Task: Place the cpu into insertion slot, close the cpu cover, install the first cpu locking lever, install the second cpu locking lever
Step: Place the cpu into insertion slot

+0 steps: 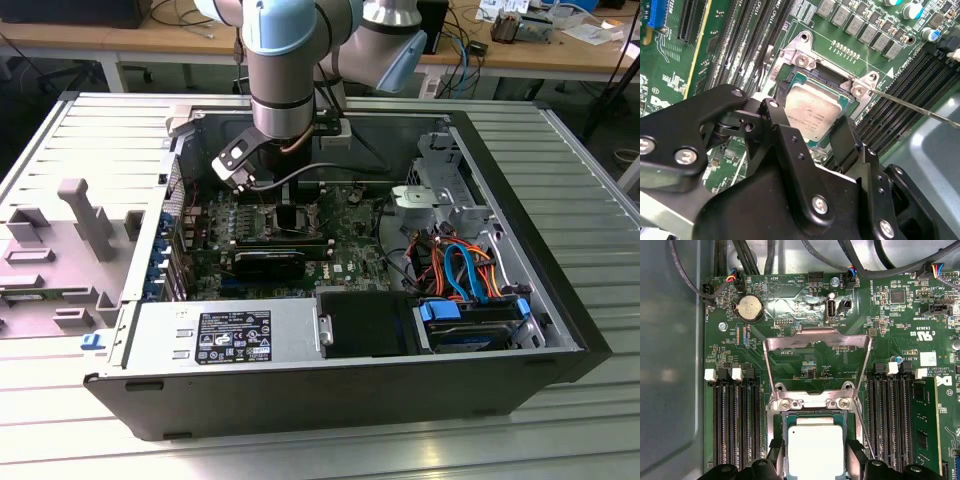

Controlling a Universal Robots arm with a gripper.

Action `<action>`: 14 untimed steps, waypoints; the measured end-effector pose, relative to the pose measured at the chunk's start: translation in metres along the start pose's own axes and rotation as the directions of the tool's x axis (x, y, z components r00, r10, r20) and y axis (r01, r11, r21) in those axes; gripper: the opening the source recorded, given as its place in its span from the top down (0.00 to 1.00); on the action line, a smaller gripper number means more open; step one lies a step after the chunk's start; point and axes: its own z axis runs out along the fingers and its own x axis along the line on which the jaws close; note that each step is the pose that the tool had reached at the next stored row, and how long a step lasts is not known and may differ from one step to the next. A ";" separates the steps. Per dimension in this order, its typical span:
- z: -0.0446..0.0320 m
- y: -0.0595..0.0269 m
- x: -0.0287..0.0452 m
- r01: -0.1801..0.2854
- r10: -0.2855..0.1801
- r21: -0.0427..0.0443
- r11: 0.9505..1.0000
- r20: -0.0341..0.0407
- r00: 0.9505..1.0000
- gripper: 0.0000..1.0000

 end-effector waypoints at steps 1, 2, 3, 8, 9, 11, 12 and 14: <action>0.0000 0.0000 0.0000 0.000 0.000 0.000 1.000 0.000 1.000 0.39; -0.0005 0.0000 -0.0002 0.000 0.000 0.000 1.000 0.000 1.000 0.39; -0.0034 0.0001 -0.0002 0.000 0.000 0.000 1.000 0.000 1.000 0.39; -0.0108 0.0033 -0.0077 0.003 -0.002 0.014 1.000 -0.038 0.999 0.89; -0.0085 0.0036 -0.0082 0.018 -0.017 0.018 1.000 -0.037 0.999 0.89; -0.0070 0.0036 -0.0082 0.020 -0.019 0.020 1.000 -0.036 0.999 0.89; -0.0058 0.0035 -0.0083 0.021 -0.020 0.021 1.000 -0.035 0.999 0.89; -0.0043 0.0035 -0.0084 0.021 -0.020 0.022 1.000 -0.035 0.999 0.89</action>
